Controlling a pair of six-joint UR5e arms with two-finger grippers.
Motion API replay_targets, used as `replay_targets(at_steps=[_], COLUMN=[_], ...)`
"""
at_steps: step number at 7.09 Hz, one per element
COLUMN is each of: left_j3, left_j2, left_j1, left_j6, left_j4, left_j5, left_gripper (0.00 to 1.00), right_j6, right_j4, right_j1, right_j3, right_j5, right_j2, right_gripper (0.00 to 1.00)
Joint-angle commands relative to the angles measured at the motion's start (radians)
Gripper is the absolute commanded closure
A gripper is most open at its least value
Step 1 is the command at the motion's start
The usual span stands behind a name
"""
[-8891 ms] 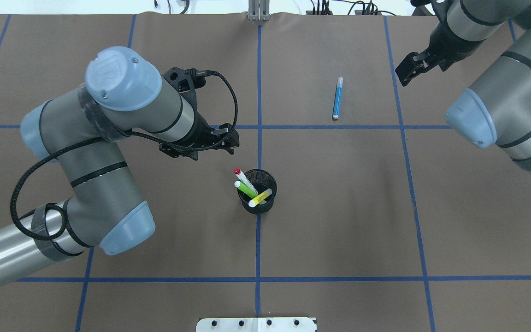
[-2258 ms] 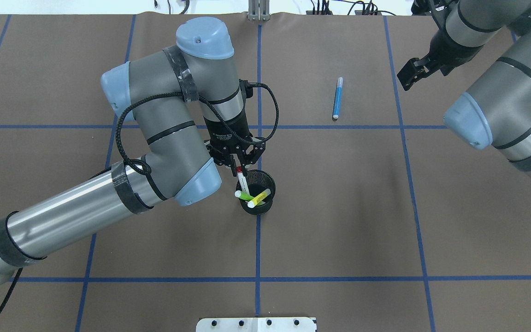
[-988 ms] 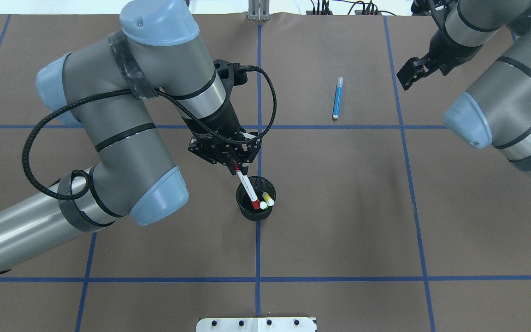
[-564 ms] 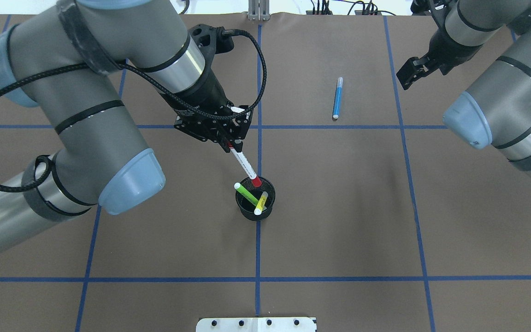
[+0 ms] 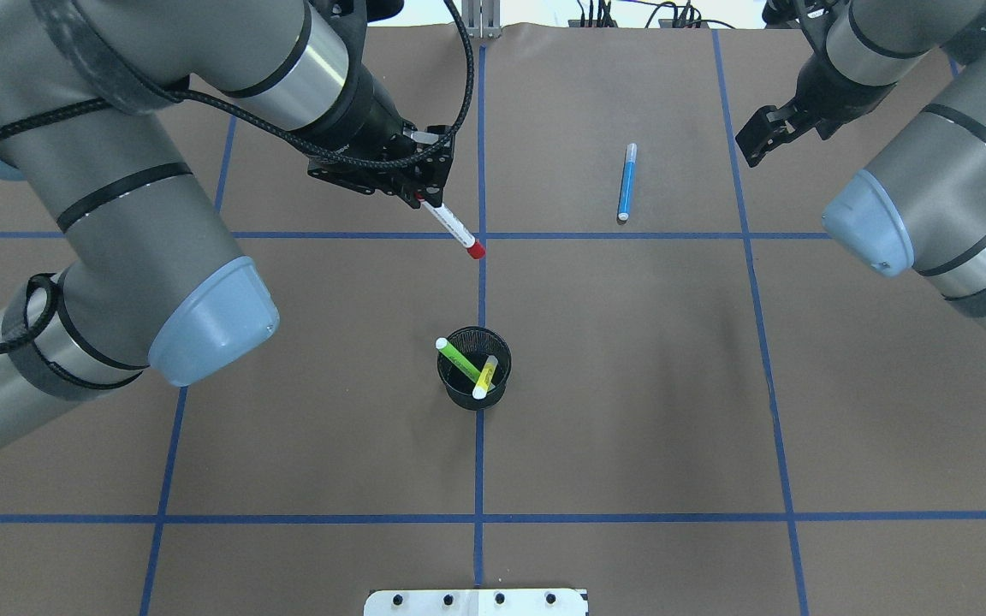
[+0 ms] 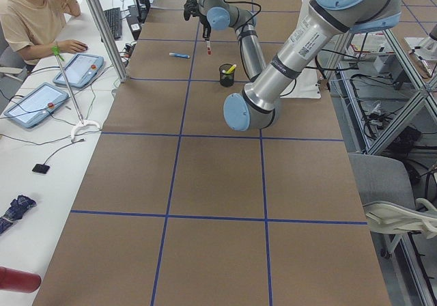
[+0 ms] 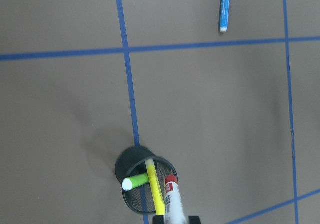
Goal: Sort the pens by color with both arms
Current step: 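Carry the white marker beside the blue marker with the left gripper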
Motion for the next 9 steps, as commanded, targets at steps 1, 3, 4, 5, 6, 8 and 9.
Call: replay_targets(at_steps=[1, 3, 4, 5, 6, 8, 9], left_j3=[0.076, 0.238, 0.33, 0.451, 0.552, 0.773, 0.868], left_j2=[0.036, 0.033, 0.024, -0.014, -0.068, -0.221, -0.281], left_j1=[0.006, 0.088, 0.134, 0.159, 0.171, 0.22, 0.227], left_j6=[-0.088, -0.143, -0.149, -0.151, -0.18, -0.195, -0.198], left_j4=[-0.25, -0.525, -0.644, -0.753, -0.783, -0.787, -0.802], left_j5=[0.151, 0.376, 0.501, 0.587, 0.645, 0.8, 0.818], left_gripper=[1.0, 1.0, 1.0, 1.0, 1.0, 1.0, 1.0], right_j6=[-0.001, -0.001, -0.001, -0.001, -0.001, -0.001, -0.001], right_j4=[-0.001, -0.001, -0.002, -0.001, -0.002, -0.001, -0.001], right_j1=[0.0, 0.002, 0.002, 0.002, 0.002, 0.002, 0.002], right_j3=[0.0, 0.0, 0.0, 0.0, 0.0, 0.0, 0.0], right_j5=[0.001, 0.004, 0.006, 0.006, 0.006, 0.004, 0.006], right_j2=[0.0, 0.0, 0.002, 0.002, 0.003, 0.003, 0.002], right_gripper=[0.02, 0.01, 0.01, 0.01, 0.01, 0.01, 0.01])
